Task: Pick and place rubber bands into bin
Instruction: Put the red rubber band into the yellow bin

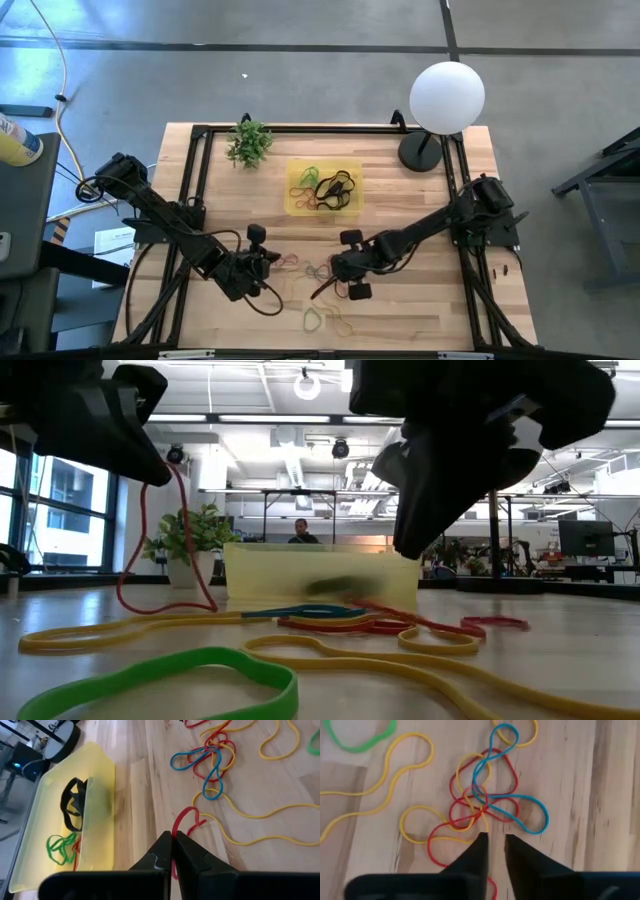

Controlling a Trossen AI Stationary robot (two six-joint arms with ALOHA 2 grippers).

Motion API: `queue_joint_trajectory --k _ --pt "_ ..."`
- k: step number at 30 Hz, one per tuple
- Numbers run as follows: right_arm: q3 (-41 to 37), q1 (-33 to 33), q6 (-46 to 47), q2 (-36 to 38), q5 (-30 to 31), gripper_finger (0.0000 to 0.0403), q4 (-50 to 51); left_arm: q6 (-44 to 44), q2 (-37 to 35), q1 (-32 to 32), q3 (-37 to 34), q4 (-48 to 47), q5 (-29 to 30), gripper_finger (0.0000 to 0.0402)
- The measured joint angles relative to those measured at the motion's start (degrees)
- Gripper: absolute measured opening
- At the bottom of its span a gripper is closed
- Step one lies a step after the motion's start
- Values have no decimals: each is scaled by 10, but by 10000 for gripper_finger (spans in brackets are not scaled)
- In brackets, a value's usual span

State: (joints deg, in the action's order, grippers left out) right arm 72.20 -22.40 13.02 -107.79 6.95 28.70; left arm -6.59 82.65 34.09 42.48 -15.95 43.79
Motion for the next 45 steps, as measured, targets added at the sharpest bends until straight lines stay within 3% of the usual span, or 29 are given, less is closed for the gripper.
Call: queue_joint_trajectory --k 7,14,20,26,31,39,45 --pt "0 -1 -1 1 0 134 2 -11 1 0 0 -10 -2 16" --pt "0 -1 -4 1 22 167 3 4 1 0 0 -9 30 3" --pt "0 -1 42 1 47 166 57 26 0 -16 0 -3 51 1" --pt "0 -6 74 1 86 161 84 98 -2 -75 0 27 48 1" --pt "0 -22 75 1 115 163 83 221 -2 -139 13 96 -4 0" --pt "0 -45 97 2 122 152 83 376 -2 -240 87 100 -46 0" --pt "0 -69 120 2 129 150 83 424 -2 -331 110 94 -114 0"
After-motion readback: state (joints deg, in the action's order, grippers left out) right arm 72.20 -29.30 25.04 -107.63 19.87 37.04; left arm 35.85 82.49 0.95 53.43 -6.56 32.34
